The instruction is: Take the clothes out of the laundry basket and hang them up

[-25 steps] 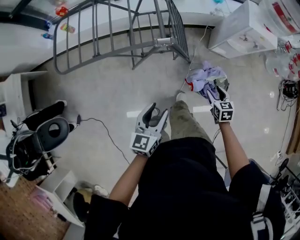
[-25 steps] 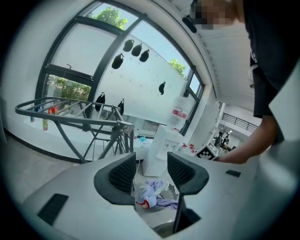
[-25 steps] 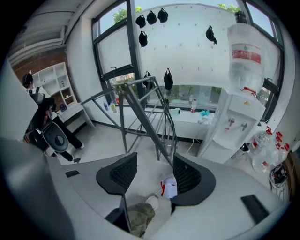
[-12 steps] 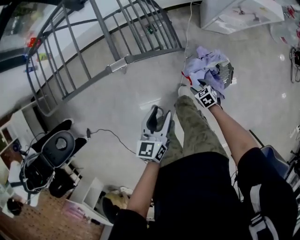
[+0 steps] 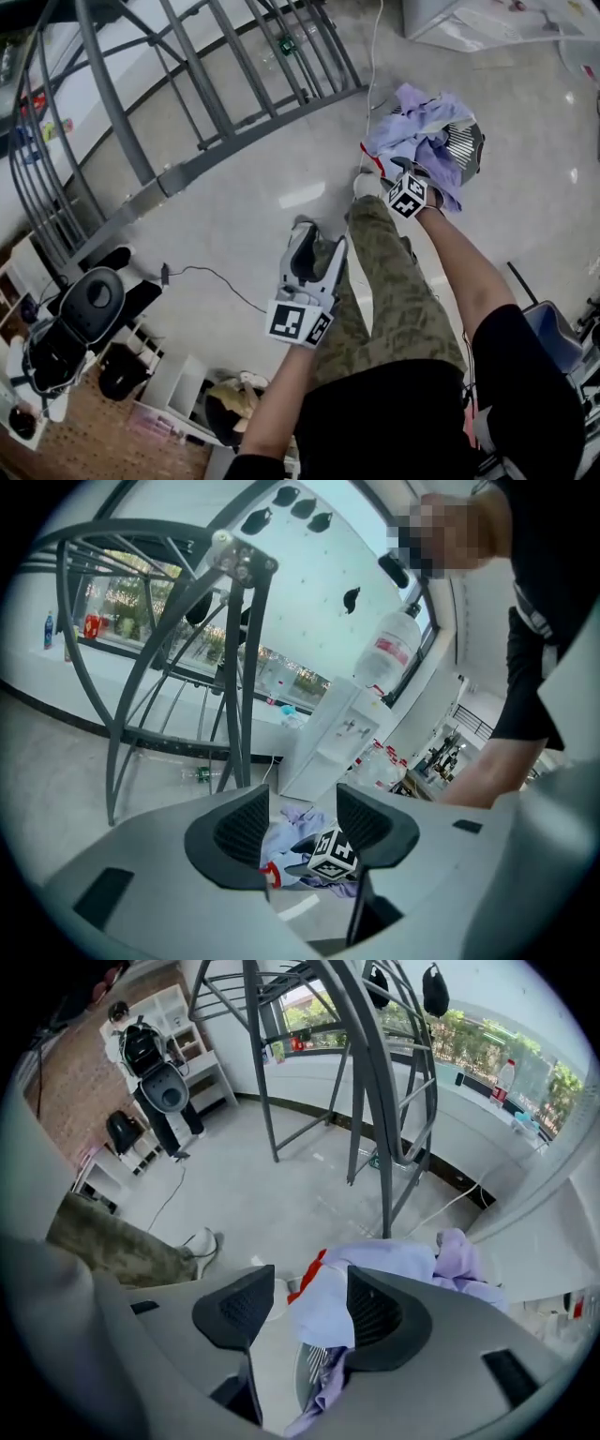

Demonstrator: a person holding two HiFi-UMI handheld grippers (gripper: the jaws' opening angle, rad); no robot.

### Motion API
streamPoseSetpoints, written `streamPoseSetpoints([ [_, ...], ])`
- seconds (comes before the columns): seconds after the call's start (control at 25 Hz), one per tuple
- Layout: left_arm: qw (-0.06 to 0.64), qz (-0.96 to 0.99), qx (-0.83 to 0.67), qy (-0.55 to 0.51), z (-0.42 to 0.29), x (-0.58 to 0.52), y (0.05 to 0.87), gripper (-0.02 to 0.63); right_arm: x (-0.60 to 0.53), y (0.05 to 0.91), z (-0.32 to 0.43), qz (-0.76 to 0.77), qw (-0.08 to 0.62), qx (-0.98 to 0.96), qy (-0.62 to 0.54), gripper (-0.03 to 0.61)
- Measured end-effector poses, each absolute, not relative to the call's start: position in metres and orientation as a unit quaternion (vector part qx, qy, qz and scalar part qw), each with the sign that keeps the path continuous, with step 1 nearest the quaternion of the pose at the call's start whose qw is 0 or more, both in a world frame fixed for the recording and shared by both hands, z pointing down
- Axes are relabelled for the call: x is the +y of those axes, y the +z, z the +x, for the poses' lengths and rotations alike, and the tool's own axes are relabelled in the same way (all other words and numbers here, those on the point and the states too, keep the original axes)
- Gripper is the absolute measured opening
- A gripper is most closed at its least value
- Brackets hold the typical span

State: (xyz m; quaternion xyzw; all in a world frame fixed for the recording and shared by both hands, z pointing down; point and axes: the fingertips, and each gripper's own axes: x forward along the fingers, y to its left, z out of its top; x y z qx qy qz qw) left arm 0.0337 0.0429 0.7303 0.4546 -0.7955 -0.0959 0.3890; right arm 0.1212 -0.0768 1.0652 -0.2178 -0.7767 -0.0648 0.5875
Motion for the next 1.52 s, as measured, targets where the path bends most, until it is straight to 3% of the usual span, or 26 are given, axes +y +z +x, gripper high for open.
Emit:
streamPoseSetpoints([
  [0.72,0.426,0.423,-0.796,-0.082,0.056,0.054,0.792,0.219,-0.071,1.143,0.135,-0.266,0.613,-0.728,-0.156,0.210],
  [0.88,0.430,0.418,-0.796,-0.085,0.054,0.053,0.797,0.219,-0.079,1.144,0.129,-0.268,0.609,-0.716,-0.210,0.122],
  [0.92,0.430,0.418,-0.795,-0.087,0.056,0.052,0.797,0.218,-0.082,1.143,0.128,-0.264,0.609,-0.717,-0.212,0.081],
  [1.08,0.424,0.433,-0.791,-0.088,0.062,0.047,0.792,0.218,-0.090,1.129,0.130,-0.249,0.606,-0.734,-0.180,0.021],
  [1.52,0.418,0.456,-0.783,-0.066,0.062,0.068,0.780,0.219,-0.111,1.036,0.125,-0.198,0.540,-0.810,-0.115,0.014],
])
